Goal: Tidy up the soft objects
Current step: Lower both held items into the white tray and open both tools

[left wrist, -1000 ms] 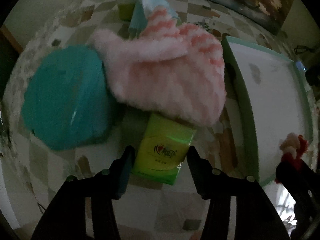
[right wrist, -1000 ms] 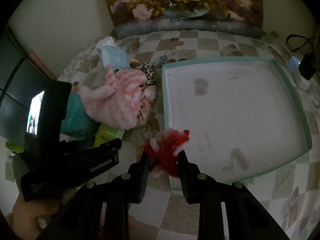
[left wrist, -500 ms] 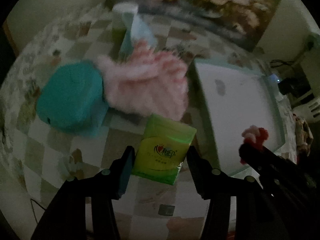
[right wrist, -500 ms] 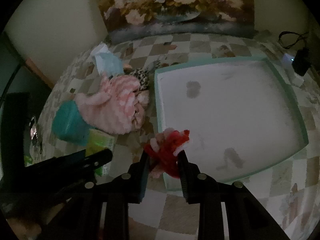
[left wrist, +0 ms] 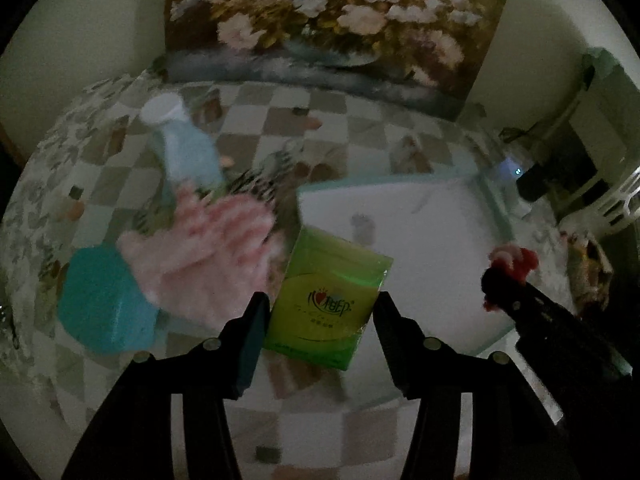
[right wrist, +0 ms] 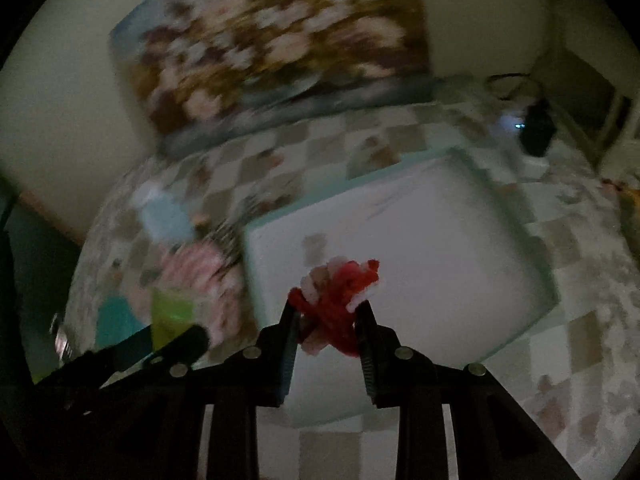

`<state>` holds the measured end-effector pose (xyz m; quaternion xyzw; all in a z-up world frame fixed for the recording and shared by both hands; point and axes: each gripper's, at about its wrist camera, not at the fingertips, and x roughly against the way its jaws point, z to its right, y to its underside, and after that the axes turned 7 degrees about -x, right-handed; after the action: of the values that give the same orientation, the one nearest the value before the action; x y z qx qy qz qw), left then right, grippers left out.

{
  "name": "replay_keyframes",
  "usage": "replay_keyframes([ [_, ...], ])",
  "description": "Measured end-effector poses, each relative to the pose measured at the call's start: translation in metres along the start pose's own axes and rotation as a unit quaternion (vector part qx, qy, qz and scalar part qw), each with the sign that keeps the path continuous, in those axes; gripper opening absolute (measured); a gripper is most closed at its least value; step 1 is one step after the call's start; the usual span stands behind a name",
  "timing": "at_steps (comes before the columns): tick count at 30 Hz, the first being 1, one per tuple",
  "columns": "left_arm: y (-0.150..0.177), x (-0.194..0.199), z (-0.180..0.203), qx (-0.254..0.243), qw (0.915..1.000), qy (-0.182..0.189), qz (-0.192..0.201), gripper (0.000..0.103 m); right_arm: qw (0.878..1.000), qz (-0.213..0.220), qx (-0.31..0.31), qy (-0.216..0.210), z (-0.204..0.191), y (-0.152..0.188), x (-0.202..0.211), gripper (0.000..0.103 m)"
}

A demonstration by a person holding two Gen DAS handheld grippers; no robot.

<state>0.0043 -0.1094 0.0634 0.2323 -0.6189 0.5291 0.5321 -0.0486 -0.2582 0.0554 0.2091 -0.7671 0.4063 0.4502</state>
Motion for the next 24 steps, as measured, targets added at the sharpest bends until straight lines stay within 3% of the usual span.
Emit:
replay_keyframes([
  [6,-0.022,-0.027,0.021,0.012,0.9992,0.035,-0.013,0.055,0.996,0.024,-0.078,0.034,0.034,-0.033,0.005,0.03],
  [11,-0.021,-0.052,0.039,-0.016,0.9991,0.035,-0.018,0.055,0.99,0.03,-0.121,0.062,0.064,-0.038,-0.006,0.031],
  [24,0.009,-0.107,0.069,-0.068,0.993,0.046,-0.085,0.056,0.973,-0.032,-0.169,0.152,0.139,-0.013,-0.066,0.03],
])
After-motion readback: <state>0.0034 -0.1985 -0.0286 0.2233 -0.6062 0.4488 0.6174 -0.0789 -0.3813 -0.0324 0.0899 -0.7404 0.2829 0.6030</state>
